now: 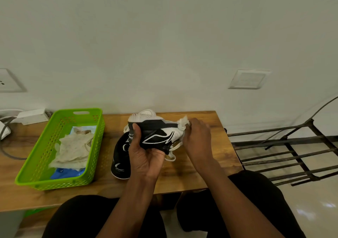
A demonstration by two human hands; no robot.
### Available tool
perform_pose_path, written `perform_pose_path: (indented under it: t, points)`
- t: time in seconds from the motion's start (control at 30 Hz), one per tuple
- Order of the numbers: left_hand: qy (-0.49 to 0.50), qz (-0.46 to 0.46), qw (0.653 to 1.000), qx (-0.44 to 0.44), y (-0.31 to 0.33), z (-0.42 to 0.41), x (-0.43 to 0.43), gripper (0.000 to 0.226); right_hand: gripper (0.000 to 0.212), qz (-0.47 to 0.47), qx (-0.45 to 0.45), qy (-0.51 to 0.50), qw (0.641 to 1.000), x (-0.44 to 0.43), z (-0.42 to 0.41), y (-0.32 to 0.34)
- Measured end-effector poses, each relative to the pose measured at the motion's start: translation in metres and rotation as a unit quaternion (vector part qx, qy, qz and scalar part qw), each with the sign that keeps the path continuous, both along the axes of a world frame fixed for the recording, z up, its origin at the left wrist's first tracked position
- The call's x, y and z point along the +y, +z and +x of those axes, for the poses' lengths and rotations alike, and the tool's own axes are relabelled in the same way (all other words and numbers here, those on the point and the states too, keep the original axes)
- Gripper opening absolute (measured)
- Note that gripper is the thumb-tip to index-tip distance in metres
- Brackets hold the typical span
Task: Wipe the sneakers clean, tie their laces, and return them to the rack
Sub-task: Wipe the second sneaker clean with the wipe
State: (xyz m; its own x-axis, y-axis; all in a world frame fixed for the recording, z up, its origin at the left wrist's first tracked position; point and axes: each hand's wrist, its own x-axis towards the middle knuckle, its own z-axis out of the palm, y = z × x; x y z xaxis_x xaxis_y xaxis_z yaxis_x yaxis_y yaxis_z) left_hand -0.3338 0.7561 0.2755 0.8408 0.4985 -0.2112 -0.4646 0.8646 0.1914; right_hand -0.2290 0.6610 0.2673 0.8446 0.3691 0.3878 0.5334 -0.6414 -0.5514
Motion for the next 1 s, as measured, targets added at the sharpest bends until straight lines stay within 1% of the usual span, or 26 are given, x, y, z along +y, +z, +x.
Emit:
perform_pose_path:
  t: [0.03, 0.07, 0.1, 0.13, 0.2, 0.23, 0.27, 0.33, 0.37, 0.4, 0.47, 0.5, 0.53, 0.57, 0.6, 0.67, 0.7, 0.73, 0.8, 0.83, 0.87, 0.9, 0.93, 1.0]
  points:
    - [-0.001, 0.007, 1.000, -0.008, 0.000, -0.001, 0.001, 0.052, 0.009, -0.025, 0.004, -0.024, 0.999, -0.004, 0.008, 0.000]
    - [-0.002, 0.010, 1.000, -0.016, 0.002, -0.001, 0.002, 0.053, 0.009, -0.028, -0.001, -0.039, 0.999, -0.007, 0.011, 0.002]
    - [-0.002, 0.013, 1.000, -0.028, 0.002, -0.001, 0.005, 0.058, 0.009, -0.013, -0.002, -0.042, 0.999, -0.006, 0.008, 0.007]
    - [0.002, 0.013, 0.999, -0.038, 0.004, -0.001, 0.007, 0.063, 0.009, 0.023, 0.007, -0.029, 0.999, -0.003, 0.000, 0.016]
    - [0.008, 0.009, 0.999, -0.043, 0.006, -0.001, 0.008, 0.066, 0.010, 0.115, 0.026, 0.055, 0.992, 0.008, -0.026, 0.032]
    - [-0.001, 0.007, 0.999, -0.036, 0.009, -0.001, 0.009, 0.063, 0.011, 0.134, 0.017, 0.109, 0.985, 0.013, -0.042, 0.038]
    - [-0.022, -0.001, 0.999, -0.037, 0.012, -0.001, 0.010, 0.061, 0.013, 0.119, -0.011, 0.150, 0.982, 0.016, -0.057, 0.041]
    - [-0.034, -0.012, 0.998, -0.042, 0.016, -0.001, 0.011, 0.060, 0.017, 0.058, -0.090, 0.182, 0.977, 0.013, -0.066, 0.037]
    - [-0.012, -0.009, 0.999, -0.036, 0.019, 0.000, 0.013, 0.059, 0.019, 0.042, -0.121, 0.178, 0.976, 0.009, -0.056, 0.032]
    - [0.012, -0.002, 0.999, -0.030, 0.021, 0.001, 0.014, 0.058, 0.019, 0.036, -0.128, 0.152, 0.979, 0.002, -0.042, 0.027]
    - [0.043, -0.011, 0.999, -0.028, 0.025, 0.000, 0.018, 0.063, 0.017, 0.046, -0.102, 0.064, 0.992, -0.010, -0.014, 0.020]
    - [0.052, -0.019, 0.998, -0.024, 0.026, 0.001, 0.019, 0.065, 0.015, 0.062, -0.078, 0.034, 0.994, -0.013, -0.007, 0.019]
    - [0.056, -0.024, 0.998, -0.020, 0.026, 0.001, 0.020, 0.065, 0.013, 0.078, -0.059, 0.028, 0.995, -0.009, -0.010, 0.021]
    - [0.062, -0.034, 0.997, -0.015, 0.024, 0.002, 0.021, 0.064, 0.011, 0.088, -0.045, 0.053, 0.994, -0.002, -0.021, 0.023]
    - [0.067, -0.044, 0.997, -0.013, 0.023, 0.000, 0.024, 0.066, 0.011, 0.087, -0.046, 0.100, 0.990, 0.007, -0.039, 0.025]
    - [0.082, -0.056, 0.995, 0.008, 0.019, 0.000, 0.028, 0.076, 0.012, 0.071, -0.091, 0.200, 0.973, 0.015, -0.070, 0.025]
    - [0.085, -0.057, 0.995, 0.014, 0.019, 0.000, 0.029, 0.076, 0.012, 0.064, -0.113, 0.221, 0.967, 0.015, -0.069, 0.024]
    - [0.086, -0.055, 0.995, 0.010, 0.022, -0.001, 0.029, 0.070, 0.012, 0.061, -0.123, 0.211, 0.968, 0.012, -0.057, 0.025]
    - [0.090, -0.051, 0.995, 0.000, 0.028, -0.003, 0.029, 0.054, 0.011, 0.070, -0.115, 0.115, 0.984, 0.003, -0.029, 0.025]
    - [0.093, -0.050, 0.994, -0.004, 0.031, -0.002, 0.028, 0.052, 0.010, 0.080, -0.097, 0.072, 0.990, -0.001, -0.020, 0.025]
    - [0.096, -0.054, 0.994, -0.007, 0.032, -0.001, 0.027, 0.053, 0.010, 0.090, -0.079, 0.055, 0.991, -0.003, -0.019, 0.025]
    - [0.101, -0.057, 0.993, -0.006, 0.031, -0.001, 0.027, 0.054, 0.010, 0.099, -0.069, 0.070, 0.990, 0.001, -0.028, 0.026]
    - [0.102, -0.059, 0.993, -0.004, 0.029, 0.000, 0.026, 0.055, 0.010, 0.102, -0.069, 0.108, 0.986, 0.005, -0.041, 0.028]
    - [0.106, -0.067, 0.992, 0.004, 0.024, 0.002, 0.027, 0.056, 0.013, 0.084, -0.104, 0.209, 0.969, 0.011, -0.063, 0.029]
